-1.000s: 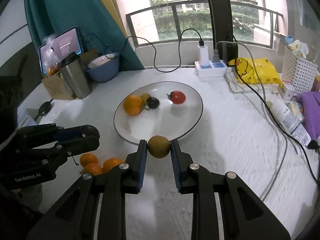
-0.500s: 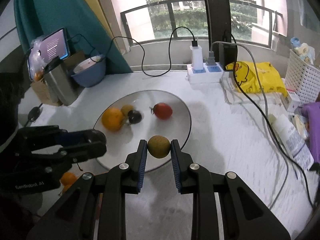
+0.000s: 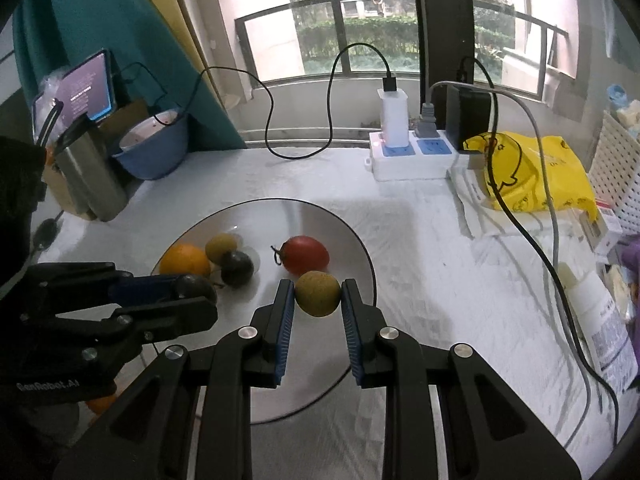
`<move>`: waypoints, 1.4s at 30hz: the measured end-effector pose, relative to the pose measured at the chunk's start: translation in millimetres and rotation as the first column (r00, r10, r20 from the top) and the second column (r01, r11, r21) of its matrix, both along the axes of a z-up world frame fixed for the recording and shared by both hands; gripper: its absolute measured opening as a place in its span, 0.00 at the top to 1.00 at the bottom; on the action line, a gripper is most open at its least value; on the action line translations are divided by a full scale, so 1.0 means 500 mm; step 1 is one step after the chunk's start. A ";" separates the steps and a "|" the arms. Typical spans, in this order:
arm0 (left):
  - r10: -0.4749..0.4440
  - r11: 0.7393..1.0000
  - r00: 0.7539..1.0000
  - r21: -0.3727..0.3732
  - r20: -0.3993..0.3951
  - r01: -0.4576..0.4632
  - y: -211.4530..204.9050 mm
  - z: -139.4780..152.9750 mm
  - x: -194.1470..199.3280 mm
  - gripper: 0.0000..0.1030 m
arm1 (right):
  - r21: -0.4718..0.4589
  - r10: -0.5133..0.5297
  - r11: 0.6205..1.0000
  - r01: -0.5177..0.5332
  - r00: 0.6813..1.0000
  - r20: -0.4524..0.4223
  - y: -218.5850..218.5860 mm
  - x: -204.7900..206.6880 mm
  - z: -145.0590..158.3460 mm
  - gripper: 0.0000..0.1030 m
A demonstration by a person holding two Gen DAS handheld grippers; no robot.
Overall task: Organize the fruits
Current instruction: 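Carry the dark cherry and yellow plum over the white plate with both tools, then open the right tool to drop the plum while the left tool releases the cherry, then move both open tools back to the remaining fruit cluster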
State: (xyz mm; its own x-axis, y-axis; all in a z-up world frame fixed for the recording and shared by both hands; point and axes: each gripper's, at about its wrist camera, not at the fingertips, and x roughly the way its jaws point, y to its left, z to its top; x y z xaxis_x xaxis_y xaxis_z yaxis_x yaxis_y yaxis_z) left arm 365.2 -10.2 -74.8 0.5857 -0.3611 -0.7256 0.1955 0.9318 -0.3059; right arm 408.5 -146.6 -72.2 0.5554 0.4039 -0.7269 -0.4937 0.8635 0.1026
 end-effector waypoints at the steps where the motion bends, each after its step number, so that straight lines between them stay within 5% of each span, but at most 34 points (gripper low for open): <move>1: -0.003 1.000 1.000 0.000 0.001 0.003 0.000 0.001 0.003 0.73 | -0.003 -0.002 1.000 0.002 1.000 0.001 0.002 0.003 -0.002 0.75; 19: -0.028 0.999 0.999 0.028 -0.046 0.029 -0.034 -0.021 0.056 0.72 | 0.026 -0.071 0.997 0.070 0.997 0.041 -0.039 0.005 0.017 0.70; 23: -0.021 0.999 0.999 0.039 -0.048 0.022 -0.038 -0.024 0.061 0.57 | 0.036 -0.078 0.996 0.076 0.996 0.041 -0.046 -0.002 0.021 0.70; 42: 0.020 0.999 0.998 0.039 0.058 -0.022 0.005 0.059 -0.067 0.56 | 0.042 -0.065 0.997 0.064 0.997 0.036 -0.042 -0.105 0.048 0.70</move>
